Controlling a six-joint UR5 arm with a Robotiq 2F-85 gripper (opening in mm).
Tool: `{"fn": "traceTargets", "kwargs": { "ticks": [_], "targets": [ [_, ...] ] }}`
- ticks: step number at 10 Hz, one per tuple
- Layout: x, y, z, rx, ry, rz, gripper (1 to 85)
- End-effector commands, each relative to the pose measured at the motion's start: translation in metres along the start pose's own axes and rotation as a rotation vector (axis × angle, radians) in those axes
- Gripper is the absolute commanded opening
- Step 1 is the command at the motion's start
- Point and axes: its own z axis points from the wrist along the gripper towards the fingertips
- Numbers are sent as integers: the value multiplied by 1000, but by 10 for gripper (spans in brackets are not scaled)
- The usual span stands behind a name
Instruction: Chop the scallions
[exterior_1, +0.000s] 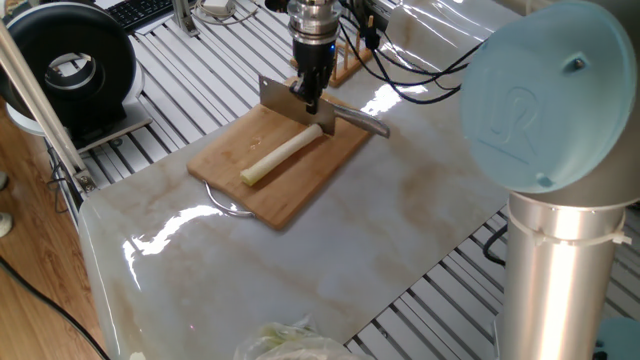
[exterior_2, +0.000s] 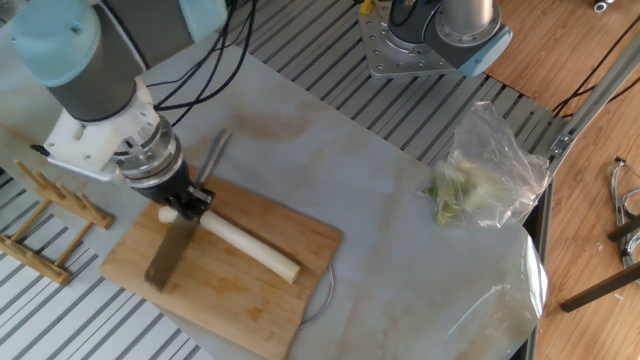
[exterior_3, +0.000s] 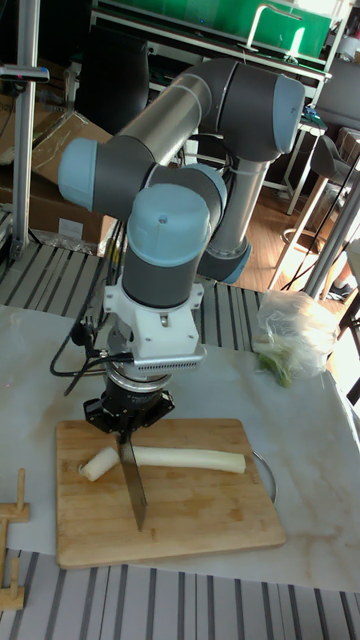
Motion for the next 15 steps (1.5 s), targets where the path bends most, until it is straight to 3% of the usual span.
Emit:
{"fn": "traceTargets", "kwargs": {
  "ticks": [1, 3, 7, 15],
  "targets": [
    [-2, 1, -14, -27, -15, 33, 13],
    [-7, 6, -23, -13, -14, 57, 13],
    [-14, 26, -54, -45, -58, 134, 13],
    [-22, 38, -60, 6, -118, 258, 13]
  ]
}}
